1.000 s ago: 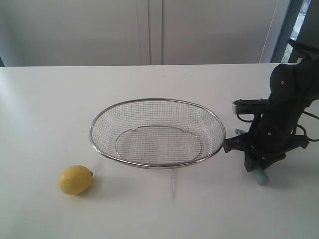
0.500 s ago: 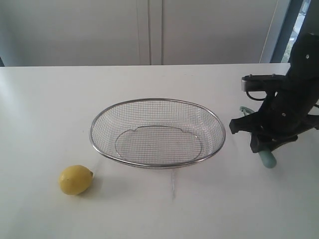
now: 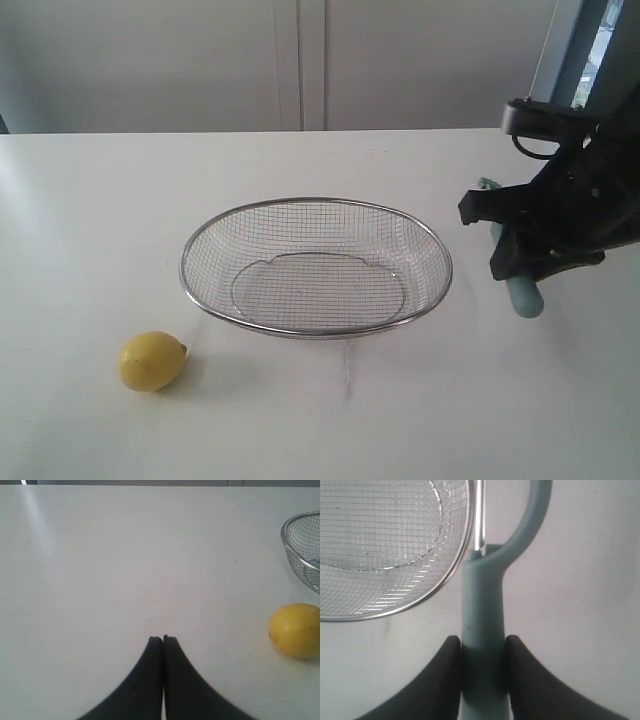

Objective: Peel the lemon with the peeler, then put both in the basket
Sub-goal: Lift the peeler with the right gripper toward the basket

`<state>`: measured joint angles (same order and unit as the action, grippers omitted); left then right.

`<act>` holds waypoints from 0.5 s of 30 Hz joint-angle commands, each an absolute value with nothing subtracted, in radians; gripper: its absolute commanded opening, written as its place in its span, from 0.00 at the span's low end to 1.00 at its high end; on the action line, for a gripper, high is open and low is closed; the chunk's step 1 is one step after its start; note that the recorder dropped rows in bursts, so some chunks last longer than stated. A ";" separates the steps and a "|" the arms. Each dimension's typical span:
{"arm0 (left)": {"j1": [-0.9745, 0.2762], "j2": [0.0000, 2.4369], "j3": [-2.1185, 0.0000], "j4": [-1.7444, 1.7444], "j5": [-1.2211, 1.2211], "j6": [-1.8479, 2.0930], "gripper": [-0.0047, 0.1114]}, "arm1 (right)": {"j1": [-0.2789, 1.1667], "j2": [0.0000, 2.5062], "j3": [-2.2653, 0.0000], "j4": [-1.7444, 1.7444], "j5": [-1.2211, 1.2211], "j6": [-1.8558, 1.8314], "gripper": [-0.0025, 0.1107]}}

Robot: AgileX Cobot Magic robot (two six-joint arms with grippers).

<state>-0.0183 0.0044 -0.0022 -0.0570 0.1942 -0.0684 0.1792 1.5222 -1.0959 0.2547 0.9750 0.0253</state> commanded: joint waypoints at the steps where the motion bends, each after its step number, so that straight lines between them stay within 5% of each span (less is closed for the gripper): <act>1: -0.023 0.000 0.000 -0.059 0.195 -0.069 0.04 | 0.182 1.508 -1.094 0.388 1.039 -0.073 0.02; 15: -0.023 0.000 0.000 -0.059 0.195 -0.069 0.04 | 0.182 1.506 -1.094 0.587 1.067 -0.292 0.02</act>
